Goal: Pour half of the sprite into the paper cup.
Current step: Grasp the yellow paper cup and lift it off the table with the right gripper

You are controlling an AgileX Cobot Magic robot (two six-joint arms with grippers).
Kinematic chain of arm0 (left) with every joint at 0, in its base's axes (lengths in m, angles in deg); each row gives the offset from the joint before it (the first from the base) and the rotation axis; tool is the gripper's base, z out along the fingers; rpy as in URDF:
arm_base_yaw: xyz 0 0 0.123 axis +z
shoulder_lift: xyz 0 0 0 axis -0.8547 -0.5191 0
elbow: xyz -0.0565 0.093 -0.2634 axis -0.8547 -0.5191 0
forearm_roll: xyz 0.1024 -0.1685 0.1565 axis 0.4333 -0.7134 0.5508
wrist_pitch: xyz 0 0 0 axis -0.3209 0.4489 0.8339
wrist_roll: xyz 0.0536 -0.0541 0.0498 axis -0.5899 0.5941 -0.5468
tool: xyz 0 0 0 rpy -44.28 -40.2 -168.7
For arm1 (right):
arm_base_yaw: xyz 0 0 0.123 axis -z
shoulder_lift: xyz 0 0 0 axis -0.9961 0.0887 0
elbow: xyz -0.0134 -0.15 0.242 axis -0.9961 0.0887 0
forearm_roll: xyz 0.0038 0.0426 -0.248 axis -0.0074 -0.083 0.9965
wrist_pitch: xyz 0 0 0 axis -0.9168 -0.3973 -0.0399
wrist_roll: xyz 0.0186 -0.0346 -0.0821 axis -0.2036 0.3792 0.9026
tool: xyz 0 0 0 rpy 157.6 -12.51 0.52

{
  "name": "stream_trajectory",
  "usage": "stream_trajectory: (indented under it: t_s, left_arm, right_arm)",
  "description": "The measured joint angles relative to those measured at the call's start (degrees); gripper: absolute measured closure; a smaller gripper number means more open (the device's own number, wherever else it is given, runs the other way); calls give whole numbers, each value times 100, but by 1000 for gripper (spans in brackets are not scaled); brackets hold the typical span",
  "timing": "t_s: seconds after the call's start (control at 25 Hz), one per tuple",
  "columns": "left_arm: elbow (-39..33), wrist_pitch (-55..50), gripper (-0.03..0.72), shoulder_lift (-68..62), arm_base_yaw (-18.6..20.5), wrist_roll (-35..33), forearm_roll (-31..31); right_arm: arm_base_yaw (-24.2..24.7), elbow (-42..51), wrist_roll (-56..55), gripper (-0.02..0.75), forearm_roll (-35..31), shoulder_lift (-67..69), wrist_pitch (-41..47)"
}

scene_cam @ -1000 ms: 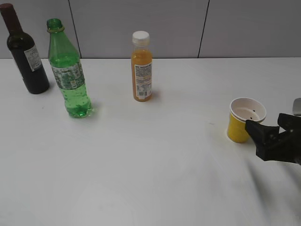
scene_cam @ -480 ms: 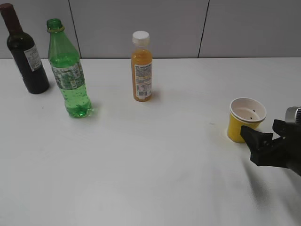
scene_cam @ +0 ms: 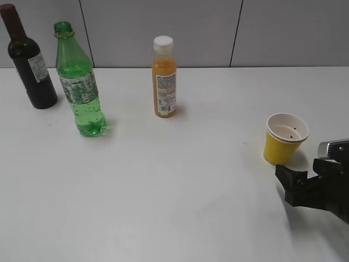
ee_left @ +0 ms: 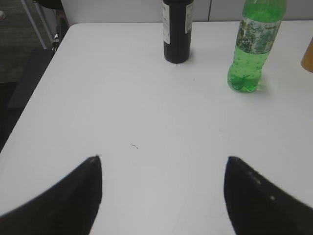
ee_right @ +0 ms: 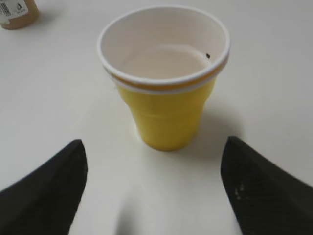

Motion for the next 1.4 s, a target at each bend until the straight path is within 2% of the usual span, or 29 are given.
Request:
stream_trajectory:
  t_s: [0.52, 1.4]
  left_arm:
    - [0, 0, 99, 0, 0, 0, 0]
    - [0, 4, 99, 0, 0, 0, 0]
  right_arm:
    - [0, -294, -218, 86, -19, 770, -18]
    - [0, -1102, -288, 86, -61, 1252, -41]
